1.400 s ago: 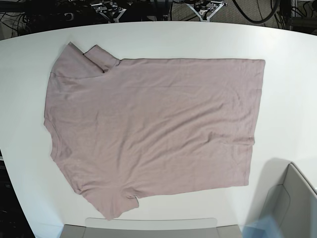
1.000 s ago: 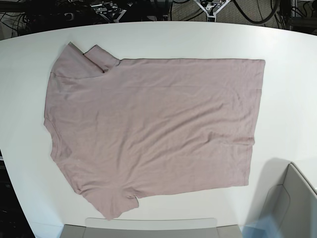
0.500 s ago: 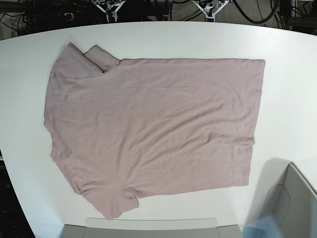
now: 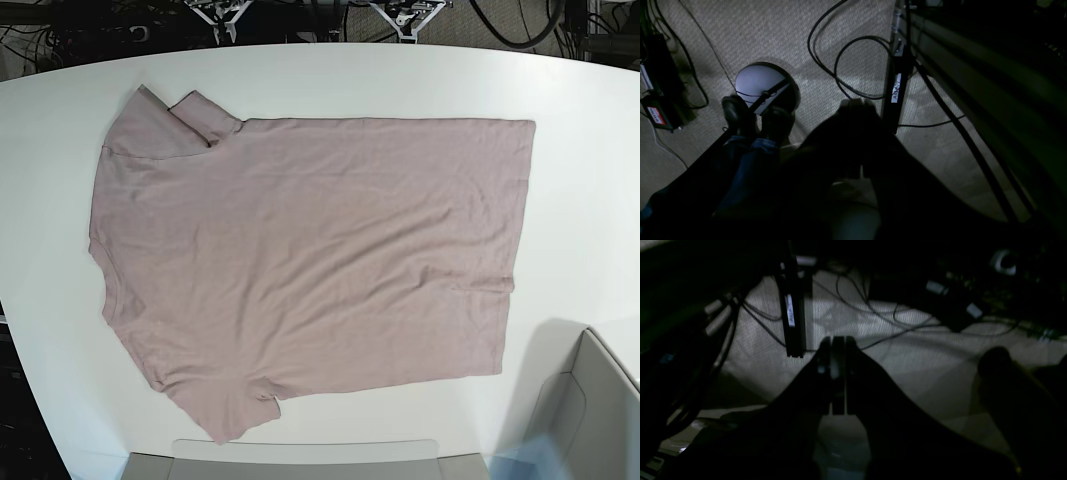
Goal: Fold the T-shirt properly
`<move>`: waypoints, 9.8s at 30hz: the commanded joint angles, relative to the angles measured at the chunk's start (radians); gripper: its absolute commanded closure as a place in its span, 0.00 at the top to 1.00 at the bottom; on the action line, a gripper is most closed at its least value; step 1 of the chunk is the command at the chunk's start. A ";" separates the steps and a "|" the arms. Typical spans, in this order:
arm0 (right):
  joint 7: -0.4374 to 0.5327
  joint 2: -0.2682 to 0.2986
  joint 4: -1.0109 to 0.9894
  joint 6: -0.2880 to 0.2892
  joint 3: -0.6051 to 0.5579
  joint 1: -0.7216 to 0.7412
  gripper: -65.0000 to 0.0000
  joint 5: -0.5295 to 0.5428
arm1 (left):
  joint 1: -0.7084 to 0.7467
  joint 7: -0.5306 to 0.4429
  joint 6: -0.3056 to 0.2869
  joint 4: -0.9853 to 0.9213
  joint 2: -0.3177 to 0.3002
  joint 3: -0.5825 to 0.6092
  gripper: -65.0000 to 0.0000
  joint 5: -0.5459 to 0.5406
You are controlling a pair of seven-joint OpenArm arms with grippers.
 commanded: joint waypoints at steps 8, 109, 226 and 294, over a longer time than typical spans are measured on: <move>0.005 -0.021 0.002 0.002 0.000 0.004 0.01 0.003 | 0.000 -0.006 0.003 -0.001 -0.005 0.005 0.00 0.006; -0.203 0.168 0.446 0.006 -0.166 -0.277 0.01 0.003 | 0.333 -0.044 -0.002 0.385 -0.115 -0.004 0.00 -0.001; -0.558 0.142 1.681 0.114 0.529 -0.650 0.38 0.832 | 0.592 0.508 -0.243 2.011 -0.209 -0.276 0.16 0.003; -0.671 0.212 1.896 0.118 0.525 -0.626 0.00 0.826 | 0.354 0.901 -0.240 1.477 -0.436 -0.222 0.34 -0.779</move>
